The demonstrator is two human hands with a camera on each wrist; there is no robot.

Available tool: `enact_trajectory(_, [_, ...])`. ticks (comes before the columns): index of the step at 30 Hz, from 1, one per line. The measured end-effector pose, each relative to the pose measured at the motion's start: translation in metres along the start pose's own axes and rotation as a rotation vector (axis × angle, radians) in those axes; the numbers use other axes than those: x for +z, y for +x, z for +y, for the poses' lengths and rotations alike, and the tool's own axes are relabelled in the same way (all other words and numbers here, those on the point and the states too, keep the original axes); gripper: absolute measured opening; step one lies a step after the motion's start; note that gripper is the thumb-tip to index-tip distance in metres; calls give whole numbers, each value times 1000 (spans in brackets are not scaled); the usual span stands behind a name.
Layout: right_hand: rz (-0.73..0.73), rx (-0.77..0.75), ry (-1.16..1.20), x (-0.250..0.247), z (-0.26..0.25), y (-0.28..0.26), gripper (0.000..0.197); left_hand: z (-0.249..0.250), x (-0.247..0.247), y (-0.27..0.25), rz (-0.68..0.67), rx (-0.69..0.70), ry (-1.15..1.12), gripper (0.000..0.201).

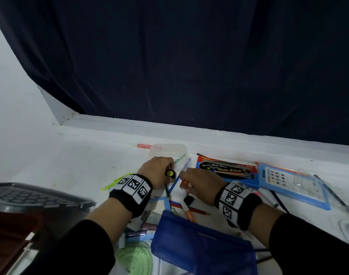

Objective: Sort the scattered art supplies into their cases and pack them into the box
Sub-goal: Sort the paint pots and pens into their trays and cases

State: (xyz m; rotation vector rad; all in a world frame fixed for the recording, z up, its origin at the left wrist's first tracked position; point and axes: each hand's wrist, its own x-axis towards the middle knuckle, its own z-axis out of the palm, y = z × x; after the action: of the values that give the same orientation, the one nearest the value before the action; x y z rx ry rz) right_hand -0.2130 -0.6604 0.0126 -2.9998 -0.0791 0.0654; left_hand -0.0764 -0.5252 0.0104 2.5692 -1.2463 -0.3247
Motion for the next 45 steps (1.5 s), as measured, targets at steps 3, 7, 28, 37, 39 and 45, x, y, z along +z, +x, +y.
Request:
enact_trajectory(3, [97, 21, 75, -10, 5, -17, 19, 14, -16, -12, 78, 61, -40, 25])
enact_trajectory(7, [257, 84, 249, -34, 5, -48, 20, 46, -53, -40, 232, 176, -178, 29])
enact_trajectory(28, [44, 9, 418, 2, -83, -216, 26, 83, 45, -225, 59, 444, -326, 26])
enact_trajectory(37, [34, 84, 185, 7, -98, -215, 24, 77, 69, -227, 72, 429, -240, 36])
enact_trajectory(39, [23, 120, 233, 7, -98, -215, 22, 79, 68, -225, 59, 437, -240, 35])
enact_trajectory(45, [-25, 101, 351, 5, -94, -222, 19, 84, 74, -229, 3, 433, -253, 49])
